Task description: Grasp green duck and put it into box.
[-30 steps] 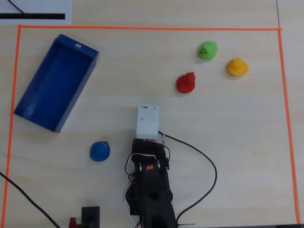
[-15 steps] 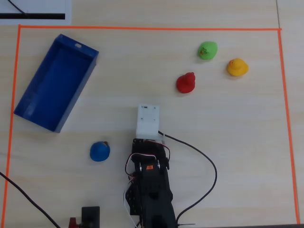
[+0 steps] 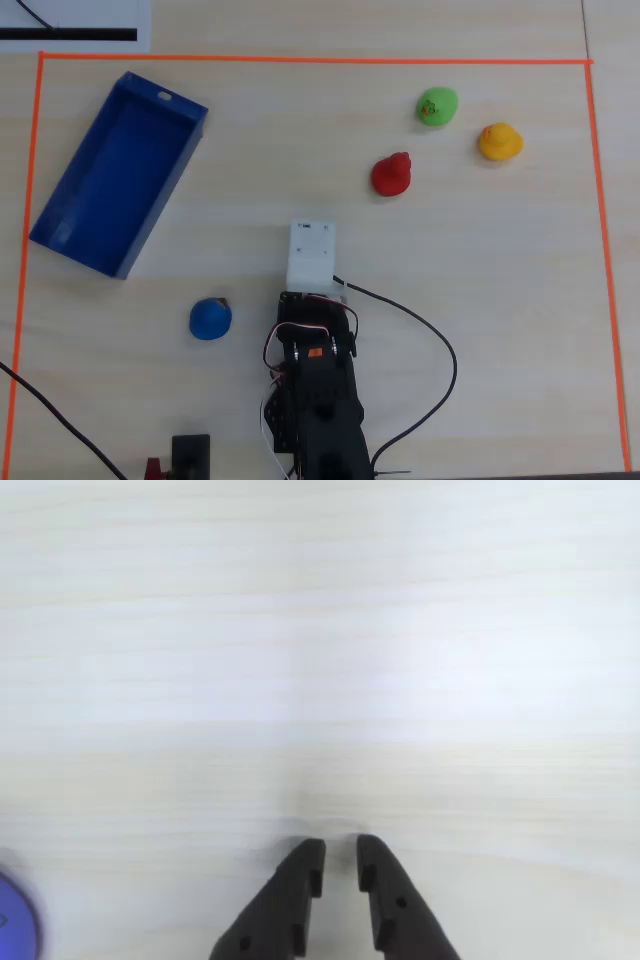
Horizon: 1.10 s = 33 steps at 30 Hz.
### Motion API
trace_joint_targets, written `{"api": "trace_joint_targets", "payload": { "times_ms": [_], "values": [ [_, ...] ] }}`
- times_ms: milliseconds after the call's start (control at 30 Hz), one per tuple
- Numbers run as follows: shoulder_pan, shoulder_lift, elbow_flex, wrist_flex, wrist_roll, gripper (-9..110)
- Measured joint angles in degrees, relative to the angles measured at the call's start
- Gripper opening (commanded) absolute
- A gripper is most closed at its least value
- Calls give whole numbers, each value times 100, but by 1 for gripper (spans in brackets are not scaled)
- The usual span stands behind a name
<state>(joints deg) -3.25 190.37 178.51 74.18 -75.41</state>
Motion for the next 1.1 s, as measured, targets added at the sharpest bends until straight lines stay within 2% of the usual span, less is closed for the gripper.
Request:
{"api": "trace_joint_targets", "payload": {
  "times_ms": [1100],
  "values": [
    [35,0,0,0,0,3]
  ]
}}
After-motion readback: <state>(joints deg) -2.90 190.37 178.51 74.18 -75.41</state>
